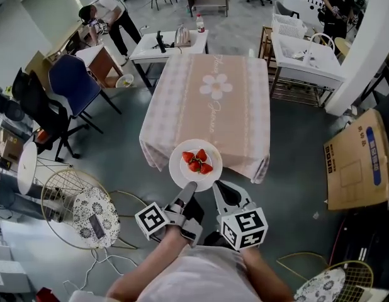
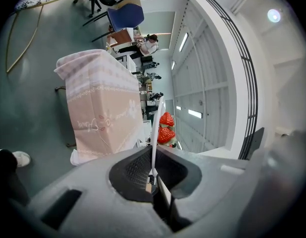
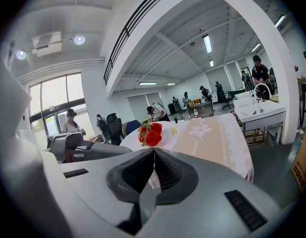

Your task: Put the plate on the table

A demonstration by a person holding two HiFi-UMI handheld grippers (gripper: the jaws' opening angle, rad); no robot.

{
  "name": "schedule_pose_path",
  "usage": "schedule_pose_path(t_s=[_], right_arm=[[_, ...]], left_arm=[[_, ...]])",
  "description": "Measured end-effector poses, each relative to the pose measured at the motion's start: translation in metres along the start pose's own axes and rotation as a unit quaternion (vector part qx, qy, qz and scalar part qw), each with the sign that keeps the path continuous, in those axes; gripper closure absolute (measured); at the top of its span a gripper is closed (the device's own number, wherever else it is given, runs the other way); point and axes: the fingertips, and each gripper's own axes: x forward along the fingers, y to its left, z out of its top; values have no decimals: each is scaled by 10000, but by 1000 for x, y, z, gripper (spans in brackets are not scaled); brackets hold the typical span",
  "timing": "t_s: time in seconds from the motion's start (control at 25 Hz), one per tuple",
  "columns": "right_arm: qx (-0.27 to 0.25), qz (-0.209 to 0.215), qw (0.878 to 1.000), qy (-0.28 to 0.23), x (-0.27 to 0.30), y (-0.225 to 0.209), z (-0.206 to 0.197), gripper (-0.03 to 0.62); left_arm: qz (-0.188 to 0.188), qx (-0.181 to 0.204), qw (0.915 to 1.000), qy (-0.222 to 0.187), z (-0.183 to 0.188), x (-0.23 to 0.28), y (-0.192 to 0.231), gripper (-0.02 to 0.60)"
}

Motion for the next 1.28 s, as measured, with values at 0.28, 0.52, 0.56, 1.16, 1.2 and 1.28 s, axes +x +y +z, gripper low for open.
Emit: schedule_pose_path(t_s=[0.28,0.52,0.56,1.16,1.2,1.28], right_arm=[[22,171,9998,-18,0,-19,-1,589],[-88,271,9996,-38,-1,-32,3,589],[-138,270,9995,-32,0,-35,4,589],[-496,-177,9986,100,53,-52,23,589],[-550,-220,9982,130,59,-53,25,589],[-604,-304,9976,168,73,-53,29,589]], left_arm=[[173,76,9998,41,2,13,3,563],[214,133,9996,157,4,22,3,563],[216,148,9995,182,5,25,3,563],[50,84,9961,879,46,75,11,563],[57,85,9955,940,53,79,13,563],[59,64,9945,1047,66,86,16,563]])
